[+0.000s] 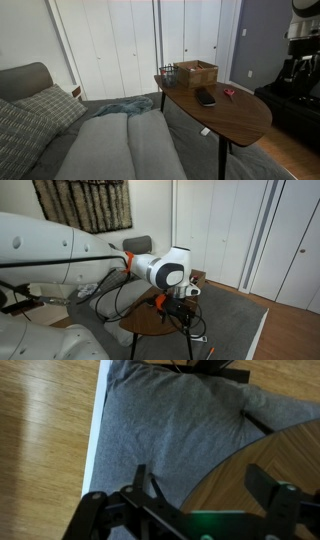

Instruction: Put the scissors in the box

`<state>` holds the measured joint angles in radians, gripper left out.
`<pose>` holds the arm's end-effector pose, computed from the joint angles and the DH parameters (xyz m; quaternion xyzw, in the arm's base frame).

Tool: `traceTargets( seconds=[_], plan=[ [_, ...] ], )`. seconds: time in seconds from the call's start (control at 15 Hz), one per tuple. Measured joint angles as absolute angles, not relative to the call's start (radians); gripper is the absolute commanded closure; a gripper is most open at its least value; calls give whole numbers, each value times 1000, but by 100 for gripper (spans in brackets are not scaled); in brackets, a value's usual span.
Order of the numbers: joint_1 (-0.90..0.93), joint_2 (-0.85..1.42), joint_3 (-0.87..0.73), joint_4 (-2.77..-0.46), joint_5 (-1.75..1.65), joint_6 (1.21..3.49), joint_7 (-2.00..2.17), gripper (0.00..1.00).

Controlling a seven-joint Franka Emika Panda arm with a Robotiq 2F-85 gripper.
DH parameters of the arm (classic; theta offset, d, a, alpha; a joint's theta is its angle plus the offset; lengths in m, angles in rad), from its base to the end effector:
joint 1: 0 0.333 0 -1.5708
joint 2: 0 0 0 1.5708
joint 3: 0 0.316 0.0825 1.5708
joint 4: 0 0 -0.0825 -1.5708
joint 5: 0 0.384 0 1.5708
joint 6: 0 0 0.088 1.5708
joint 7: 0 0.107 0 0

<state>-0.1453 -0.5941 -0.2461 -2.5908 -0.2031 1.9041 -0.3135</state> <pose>0.3236 -0.1491 0.4362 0.9981 0.0233 -0.0560 0.0080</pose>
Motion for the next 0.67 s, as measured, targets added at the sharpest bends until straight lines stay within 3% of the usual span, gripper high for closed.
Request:
traceTargets(
  seconds=[0.67],
  plan=[
    [-88,-504,-146,-2548,51,2146,8,0]
  ],
)
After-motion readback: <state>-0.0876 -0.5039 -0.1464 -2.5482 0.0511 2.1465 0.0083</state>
